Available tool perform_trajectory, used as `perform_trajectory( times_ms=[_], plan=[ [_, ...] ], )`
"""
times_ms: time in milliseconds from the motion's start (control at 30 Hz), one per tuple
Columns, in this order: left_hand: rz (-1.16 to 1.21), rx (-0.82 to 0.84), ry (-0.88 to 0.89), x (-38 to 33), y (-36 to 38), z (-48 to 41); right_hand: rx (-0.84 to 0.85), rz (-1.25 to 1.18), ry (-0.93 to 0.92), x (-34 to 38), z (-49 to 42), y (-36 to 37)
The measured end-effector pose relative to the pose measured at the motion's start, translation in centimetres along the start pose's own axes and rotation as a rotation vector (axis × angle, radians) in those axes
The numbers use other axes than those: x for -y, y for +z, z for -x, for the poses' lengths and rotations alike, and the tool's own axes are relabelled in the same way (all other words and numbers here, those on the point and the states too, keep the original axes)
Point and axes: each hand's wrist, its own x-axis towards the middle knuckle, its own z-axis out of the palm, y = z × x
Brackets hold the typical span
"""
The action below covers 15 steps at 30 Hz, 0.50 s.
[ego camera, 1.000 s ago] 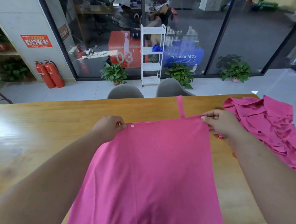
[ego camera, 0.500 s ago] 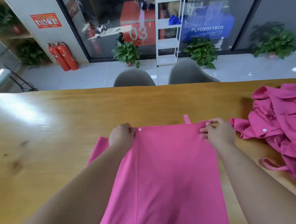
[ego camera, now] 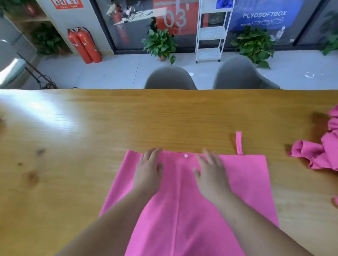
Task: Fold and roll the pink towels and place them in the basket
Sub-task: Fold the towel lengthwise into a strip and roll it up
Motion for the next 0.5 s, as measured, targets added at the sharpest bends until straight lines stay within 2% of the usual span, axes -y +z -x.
perform_trajectory(
  times_ms=[67, 133, 200, 300, 433, 500],
  plan=[
    [-0.057, 0.029, -0.016, 2.2, -1.3, -0.9, 0.199, 0.054, -0.078, 2.9, -0.2, 1.3],
    [-0.189, 0.132, 0.027, 4.7, -2.8, -1.8, 0.292, 0.141, -0.027, 4.7, -0.7, 2.6],
    [-0.349, 0.224, 0.097, 7.2, -4.1, -2.7, 0.291, 0.221, 0.007, 5.5, -0.9, 3.3],
    [-0.467, 0.223, 0.182, 9.2, -5.3, -4.1, 0.265, 0.278, 0.012, 5.3, -0.7, 3.7],
    [-0.474, 0.26, 0.188, 10.1, -6.4, -6.2, 0.223, 0.342, -0.003, 4.5, -0.6, 3.9],
    [-0.375, 0.304, 0.174, 10.5, -7.3, -7.0, 0.223, 0.343, 0.002, 4.5, -0.7, 4.0]
  ],
)
